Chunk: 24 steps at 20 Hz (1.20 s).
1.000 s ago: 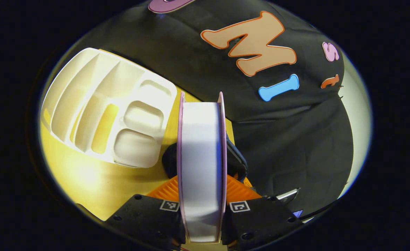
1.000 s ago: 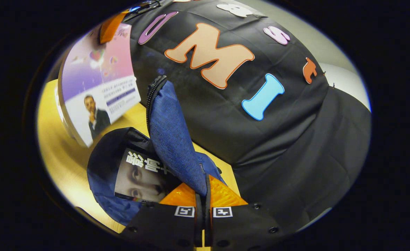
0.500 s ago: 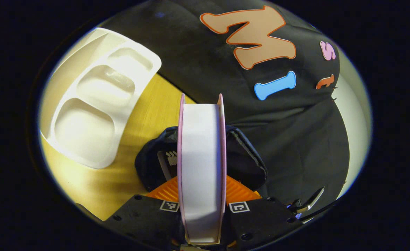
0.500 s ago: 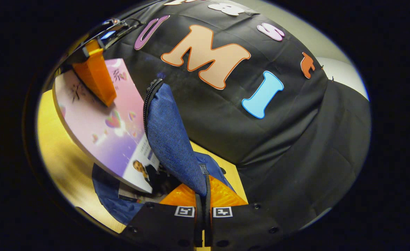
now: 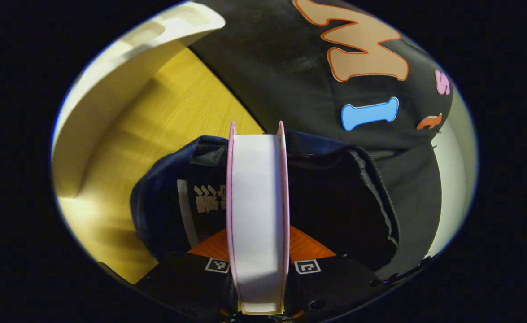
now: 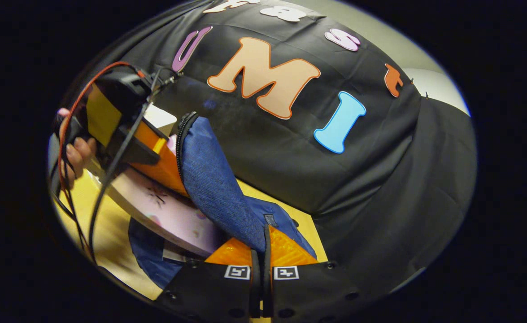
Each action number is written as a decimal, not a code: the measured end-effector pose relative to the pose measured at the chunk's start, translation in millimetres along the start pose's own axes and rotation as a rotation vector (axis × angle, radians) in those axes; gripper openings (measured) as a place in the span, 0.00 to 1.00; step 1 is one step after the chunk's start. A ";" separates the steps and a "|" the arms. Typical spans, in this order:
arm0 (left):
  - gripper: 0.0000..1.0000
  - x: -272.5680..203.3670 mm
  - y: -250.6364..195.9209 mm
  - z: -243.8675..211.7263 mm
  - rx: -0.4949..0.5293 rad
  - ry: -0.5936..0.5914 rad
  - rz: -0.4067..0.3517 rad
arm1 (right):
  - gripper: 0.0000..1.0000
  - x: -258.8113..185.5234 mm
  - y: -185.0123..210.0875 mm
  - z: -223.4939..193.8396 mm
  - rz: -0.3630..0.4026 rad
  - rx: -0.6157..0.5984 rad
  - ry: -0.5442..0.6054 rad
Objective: Open the schoolbag, grab two books from the bookshelf and put them into the schoolbag.
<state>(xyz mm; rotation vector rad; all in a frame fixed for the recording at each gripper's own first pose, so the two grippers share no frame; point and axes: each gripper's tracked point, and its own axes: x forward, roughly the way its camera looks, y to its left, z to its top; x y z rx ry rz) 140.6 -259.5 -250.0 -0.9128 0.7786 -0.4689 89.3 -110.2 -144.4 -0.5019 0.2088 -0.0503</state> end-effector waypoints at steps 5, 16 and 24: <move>0.36 31.2 8.7 -14.7 -0.013 0.017 -0.019 | 0.03 -3.7 5.8 -0.9 0.023 0.010 -0.009; 0.51 66.4 28.7 -31.5 0.090 0.062 0.056 | 0.05 -0.7 4.7 -2.7 0.029 0.031 -0.017; 0.95 25.8 31.4 -29.1 0.225 0.057 0.176 | 0.08 -2.3 7.5 -9.5 0.091 0.106 -0.001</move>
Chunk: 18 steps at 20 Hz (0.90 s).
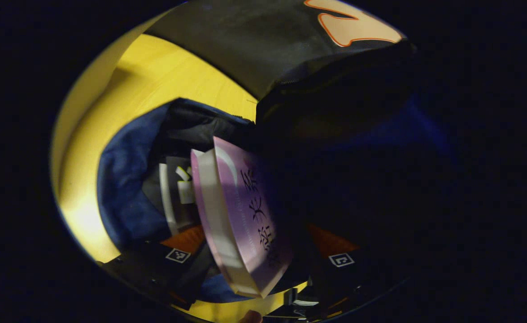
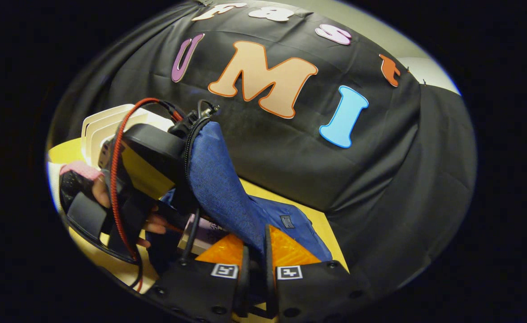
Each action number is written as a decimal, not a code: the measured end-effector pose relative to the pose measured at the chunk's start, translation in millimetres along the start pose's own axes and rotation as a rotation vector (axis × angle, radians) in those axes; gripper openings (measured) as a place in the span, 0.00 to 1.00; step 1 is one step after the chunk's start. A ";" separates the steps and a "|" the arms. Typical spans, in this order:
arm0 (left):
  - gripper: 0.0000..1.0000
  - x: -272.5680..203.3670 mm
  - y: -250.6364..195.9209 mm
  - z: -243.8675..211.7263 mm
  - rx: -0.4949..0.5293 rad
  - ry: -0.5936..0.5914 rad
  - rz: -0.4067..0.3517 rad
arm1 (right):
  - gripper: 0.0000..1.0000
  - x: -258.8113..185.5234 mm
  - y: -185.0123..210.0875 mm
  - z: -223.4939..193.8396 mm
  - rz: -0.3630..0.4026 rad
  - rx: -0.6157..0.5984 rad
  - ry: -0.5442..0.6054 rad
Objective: Open the schoolbag, grab two books from the bookshelf and put them into the schoolbag.
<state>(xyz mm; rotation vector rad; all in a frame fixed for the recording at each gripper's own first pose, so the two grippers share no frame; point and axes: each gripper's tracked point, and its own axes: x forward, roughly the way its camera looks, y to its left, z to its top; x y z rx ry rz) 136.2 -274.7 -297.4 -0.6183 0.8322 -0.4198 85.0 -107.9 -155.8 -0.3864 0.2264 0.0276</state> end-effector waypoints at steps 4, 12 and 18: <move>0.95 -40.8 29.6 -6.0 0.055 0.014 0.095 | 0.22 -15.9 7.3 -8.8 0.057 0.053 0.024; 0.95 -145.7 61.5 -9.4 0.181 -0.036 0.239 | 0.70 -70.5 28.9 6.5 0.140 0.214 0.063; 0.95 -252.4 53.9 28.6 0.282 -0.241 0.338 | 0.73 -92.3 24.6 81.0 0.102 0.303 -0.085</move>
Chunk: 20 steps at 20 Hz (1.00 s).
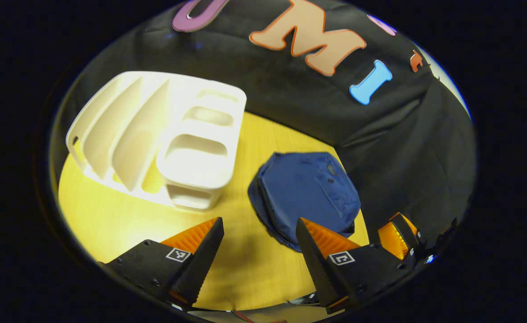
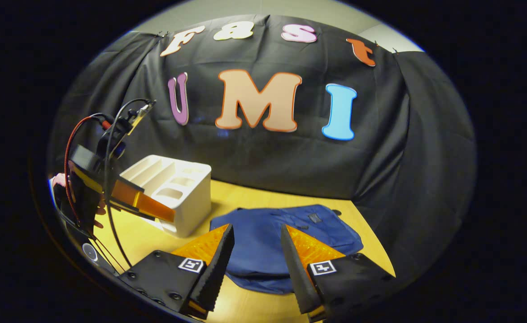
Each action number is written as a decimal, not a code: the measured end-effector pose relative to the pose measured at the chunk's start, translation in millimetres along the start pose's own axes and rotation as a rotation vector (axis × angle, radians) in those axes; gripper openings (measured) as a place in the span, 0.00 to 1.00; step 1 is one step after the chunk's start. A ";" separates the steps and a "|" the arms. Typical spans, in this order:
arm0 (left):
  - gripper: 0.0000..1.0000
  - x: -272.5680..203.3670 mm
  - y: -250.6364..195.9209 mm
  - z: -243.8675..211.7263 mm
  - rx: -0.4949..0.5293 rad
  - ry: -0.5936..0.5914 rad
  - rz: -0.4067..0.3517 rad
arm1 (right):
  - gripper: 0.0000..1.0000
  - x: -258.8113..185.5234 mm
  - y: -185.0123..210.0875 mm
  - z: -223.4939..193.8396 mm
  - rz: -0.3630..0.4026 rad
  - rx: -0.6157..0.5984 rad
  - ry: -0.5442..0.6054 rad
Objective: Open the schoolbag, grab two books from the bookshelf and put them into the schoolbag.
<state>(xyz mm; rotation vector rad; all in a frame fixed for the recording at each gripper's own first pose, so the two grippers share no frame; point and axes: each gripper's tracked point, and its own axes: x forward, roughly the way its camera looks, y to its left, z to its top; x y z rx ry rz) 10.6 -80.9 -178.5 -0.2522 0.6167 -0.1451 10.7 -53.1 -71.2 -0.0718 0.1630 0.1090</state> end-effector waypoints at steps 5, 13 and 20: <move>0.93 -83.0 17.7 94.9 0.116 -0.405 0.071 | 0.67 2.1 2.0 71.7 -0.036 0.017 -0.174; 0.92 -159.7 23.9 163.0 0.287 -0.716 0.173 | 0.73 -2.8 28.2 163.9 -0.026 -0.036 -0.384; 0.92 -196.3 32.9 176.3 0.329 -0.801 0.150 | 0.79 -29.5 58.1 159.3 -0.049 -0.041 -0.375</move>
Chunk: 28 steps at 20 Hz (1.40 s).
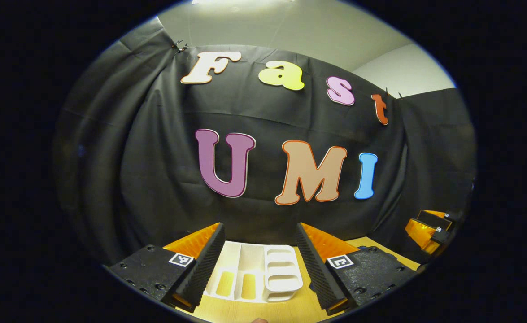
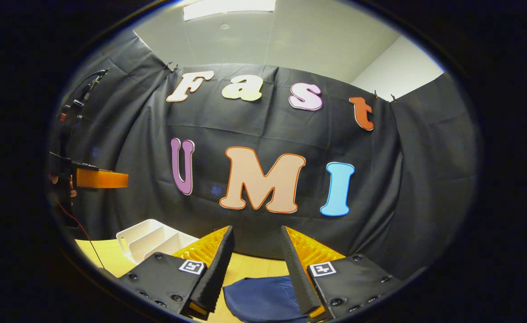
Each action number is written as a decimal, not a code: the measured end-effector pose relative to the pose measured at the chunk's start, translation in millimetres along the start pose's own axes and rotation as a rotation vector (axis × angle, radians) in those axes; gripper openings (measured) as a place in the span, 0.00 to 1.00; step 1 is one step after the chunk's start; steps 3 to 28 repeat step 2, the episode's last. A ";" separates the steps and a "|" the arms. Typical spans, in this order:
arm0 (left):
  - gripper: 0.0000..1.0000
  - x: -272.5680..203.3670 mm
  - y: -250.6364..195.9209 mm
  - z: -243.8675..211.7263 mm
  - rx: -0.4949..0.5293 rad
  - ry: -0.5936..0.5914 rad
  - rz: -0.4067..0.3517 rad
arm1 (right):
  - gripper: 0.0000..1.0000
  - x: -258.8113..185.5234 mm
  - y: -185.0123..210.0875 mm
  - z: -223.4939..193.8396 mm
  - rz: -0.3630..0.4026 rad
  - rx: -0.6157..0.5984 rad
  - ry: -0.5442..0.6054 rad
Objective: Open the schoolbag, grab two books from the bookshelf and put them into the schoolbag.
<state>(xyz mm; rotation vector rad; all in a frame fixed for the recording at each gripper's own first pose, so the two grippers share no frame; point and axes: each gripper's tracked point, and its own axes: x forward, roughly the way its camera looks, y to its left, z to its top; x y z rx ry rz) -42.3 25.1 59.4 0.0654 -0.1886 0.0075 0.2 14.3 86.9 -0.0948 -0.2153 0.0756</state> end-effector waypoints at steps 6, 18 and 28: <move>0.92 -5.4 3.9 1.1 -0.006 -0.005 -0.014 | 0.79 -8.3 3.6 0.7 -0.017 -0.004 0.000; 0.92 -5.4 3.9 1.1 -0.006 -0.005 -0.014 | 0.79 -8.3 3.6 0.7 -0.017 -0.004 0.000; 0.92 -5.4 3.9 1.1 -0.006 -0.005 -0.014 | 0.79 -8.3 3.6 0.7 -0.017 -0.004 0.000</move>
